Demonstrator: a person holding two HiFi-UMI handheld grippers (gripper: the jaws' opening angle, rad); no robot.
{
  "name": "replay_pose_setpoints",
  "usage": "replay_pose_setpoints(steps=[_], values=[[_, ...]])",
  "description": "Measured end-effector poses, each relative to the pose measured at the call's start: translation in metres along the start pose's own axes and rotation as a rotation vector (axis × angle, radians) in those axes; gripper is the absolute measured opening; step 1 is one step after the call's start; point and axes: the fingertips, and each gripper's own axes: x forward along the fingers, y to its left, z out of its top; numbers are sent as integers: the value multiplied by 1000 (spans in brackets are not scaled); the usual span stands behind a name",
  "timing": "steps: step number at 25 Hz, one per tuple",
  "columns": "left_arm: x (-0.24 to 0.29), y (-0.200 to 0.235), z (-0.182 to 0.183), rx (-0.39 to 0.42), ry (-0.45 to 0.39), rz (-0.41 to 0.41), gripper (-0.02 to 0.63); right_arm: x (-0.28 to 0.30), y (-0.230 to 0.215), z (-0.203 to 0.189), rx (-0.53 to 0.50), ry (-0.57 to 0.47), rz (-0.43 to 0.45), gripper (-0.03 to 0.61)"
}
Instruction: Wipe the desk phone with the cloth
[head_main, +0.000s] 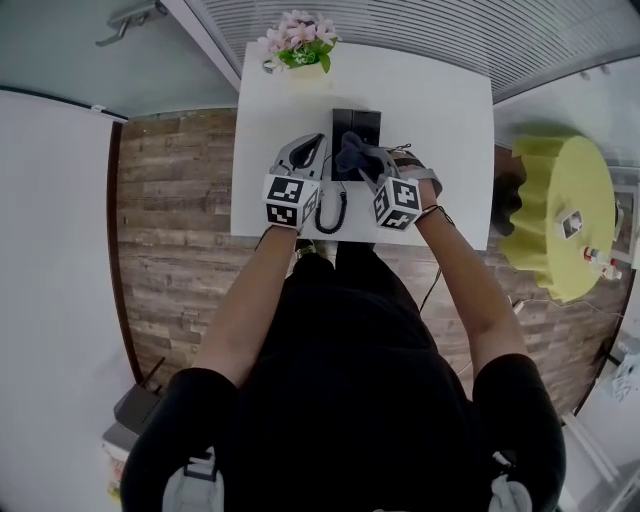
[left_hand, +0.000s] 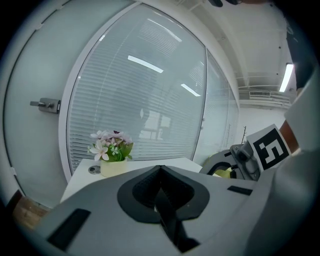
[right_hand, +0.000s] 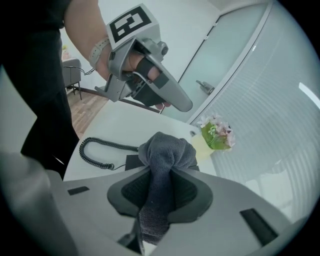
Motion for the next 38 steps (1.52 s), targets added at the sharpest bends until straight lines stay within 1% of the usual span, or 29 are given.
replay_pose_setpoints(steps=[3, 9, 15, 18, 23, 28, 38], values=[[3, 7, 9, 11, -14, 18, 11, 6, -26, 9, -19, -11, -30, 104], [16, 23, 13, 4, 1, 50, 11, 29, -65, 16, -40, -19, -63, 104], [29, 27, 2, 29, 39, 62, 11, 50, -84, 11, -50, -27, -73, 104], [32, 33, -3, 18, 47, 70, 11, 60, -89, 13, -50, -39, -71, 104], [36, 40, -8, 6, 62, 85, 11, 76, -88, 13, -71, -44, -55, 104], [36, 40, -13, 1, 66, 83, 11, 77, -78, 12, -101, -50, -41, 103], [30, 34, -35, -4, 94, 56, 11, 74, -45, 7, -80, -33, -12, 102]])
